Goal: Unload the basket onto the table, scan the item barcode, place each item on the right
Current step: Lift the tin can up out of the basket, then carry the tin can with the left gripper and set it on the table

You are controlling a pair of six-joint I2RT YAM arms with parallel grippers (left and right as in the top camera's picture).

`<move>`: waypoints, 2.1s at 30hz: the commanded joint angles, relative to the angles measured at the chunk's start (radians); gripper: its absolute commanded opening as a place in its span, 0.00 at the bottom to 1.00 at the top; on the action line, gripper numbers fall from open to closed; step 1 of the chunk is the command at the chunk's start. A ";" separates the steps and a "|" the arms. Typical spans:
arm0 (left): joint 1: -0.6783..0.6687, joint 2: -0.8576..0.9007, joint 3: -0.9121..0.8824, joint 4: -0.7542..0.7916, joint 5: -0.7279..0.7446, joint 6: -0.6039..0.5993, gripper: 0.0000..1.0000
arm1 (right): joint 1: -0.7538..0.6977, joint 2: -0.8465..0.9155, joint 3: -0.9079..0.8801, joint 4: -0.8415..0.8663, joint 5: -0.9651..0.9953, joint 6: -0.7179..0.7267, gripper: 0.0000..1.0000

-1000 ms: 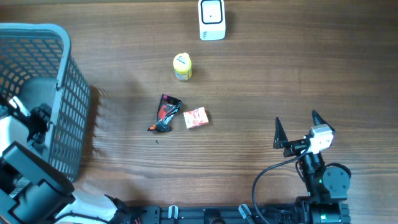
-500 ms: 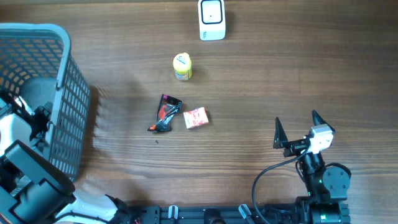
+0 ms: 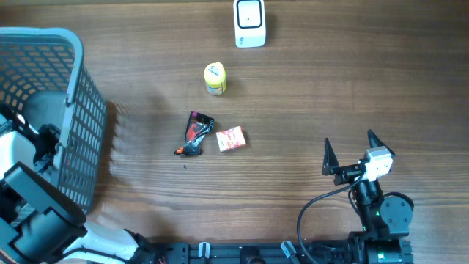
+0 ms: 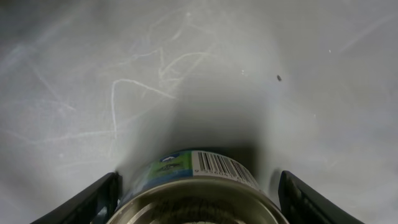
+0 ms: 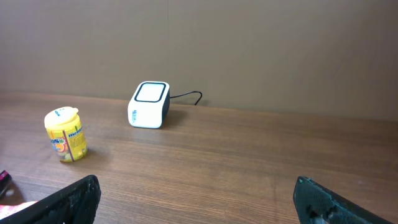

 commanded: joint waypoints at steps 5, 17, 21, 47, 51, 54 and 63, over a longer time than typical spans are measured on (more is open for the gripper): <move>0.000 -0.031 0.114 -0.122 0.030 -0.142 0.64 | 0.004 -0.008 -0.001 0.005 0.006 0.012 1.00; 0.000 -0.257 0.121 -0.121 0.176 -0.283 0.60 | 0.004 -0.008 -0.001 0.005 0.006 0.012 1.00; 0.000 -0.336 0.121 -0.119 0.214 -0.332 0.59 | 0.004 -0.008 -0.001 0.005 0.006 0.012 1.00; -0.131 -0.565 0.121 0.277 0.752 -0.978 0.54 | 0.004 -0.008 -0.001 0.005 0.006 0.012 1.00; -0.274 -0.565 0.121 0.381 0.735 -1.015 0.53 | 0.004 -0.008 -0.001 0.005 0.006 0.012 1.00; -0.414 -0.565 0.121 0.383 0.649 -1.014 0.54 | 0.004 -0.008 -0.001 0.005 0.006 0.012 1.00; -0.684 -0.555 0.121 0.183 0.424 -0.915 0.55 | 0.004 -0.008 -0.001 0.005 0.006 0.012 1.00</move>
